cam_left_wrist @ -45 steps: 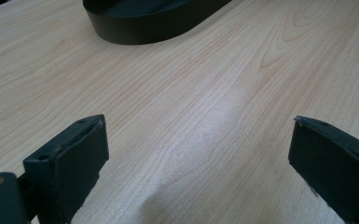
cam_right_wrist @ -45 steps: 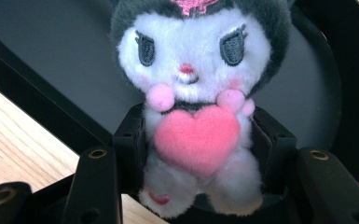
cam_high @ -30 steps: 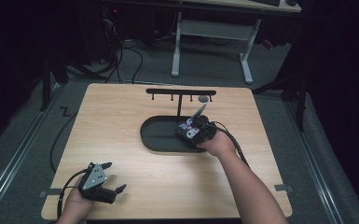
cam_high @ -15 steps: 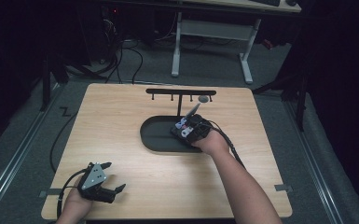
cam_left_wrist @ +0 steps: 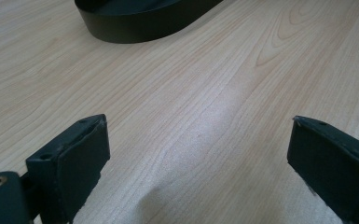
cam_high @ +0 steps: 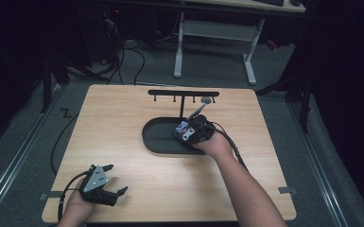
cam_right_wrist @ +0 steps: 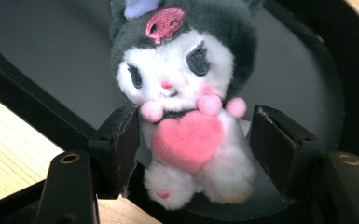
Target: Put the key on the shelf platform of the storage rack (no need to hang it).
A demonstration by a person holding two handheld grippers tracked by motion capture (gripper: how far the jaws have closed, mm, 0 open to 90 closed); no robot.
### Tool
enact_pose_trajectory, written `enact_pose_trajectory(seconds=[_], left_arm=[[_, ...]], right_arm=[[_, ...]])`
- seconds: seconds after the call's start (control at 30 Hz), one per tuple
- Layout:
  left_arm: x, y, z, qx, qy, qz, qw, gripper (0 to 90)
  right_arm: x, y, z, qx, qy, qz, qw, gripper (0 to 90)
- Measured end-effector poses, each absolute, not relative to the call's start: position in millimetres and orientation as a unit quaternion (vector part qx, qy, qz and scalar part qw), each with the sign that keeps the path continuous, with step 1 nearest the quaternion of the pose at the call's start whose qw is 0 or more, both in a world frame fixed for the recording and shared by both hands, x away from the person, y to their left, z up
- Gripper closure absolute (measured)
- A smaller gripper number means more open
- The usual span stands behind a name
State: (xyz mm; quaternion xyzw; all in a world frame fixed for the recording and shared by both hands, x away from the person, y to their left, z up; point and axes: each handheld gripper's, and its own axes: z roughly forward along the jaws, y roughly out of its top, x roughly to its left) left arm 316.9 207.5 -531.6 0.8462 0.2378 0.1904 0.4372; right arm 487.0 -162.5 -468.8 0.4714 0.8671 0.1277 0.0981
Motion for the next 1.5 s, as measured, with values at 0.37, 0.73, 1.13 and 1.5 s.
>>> enact_pose_trajectory(seconds=[0.37, 0.73, 1.13, 1.5], left_arm=[[317, 207, -532, 0.849, 0.237, 0.190, 0.433, 6.7], [316, 206, -531, 0.847, 0.237, 0.194, 0.435, 6.8], [316, 204, -532, 0.849, 0.236, 0.197, 0.429, 6.8], [315, 204, -532, 0.849, 0.237, 0.197, 0.430, 6.8]], right_arm=[[479, -170, -457, 0.470, 0.863, 0.148, 0.113, 33.2], [459, -181, -442, 0.463, 0.859, 0.176, 0.131, 32.1], [427, -205, -448, 0.463, 0.842, 0.234, 0.148, 34.3], [397, -216, -462, 0.459, 0.822, 0.285, 0.178, 27.1]])
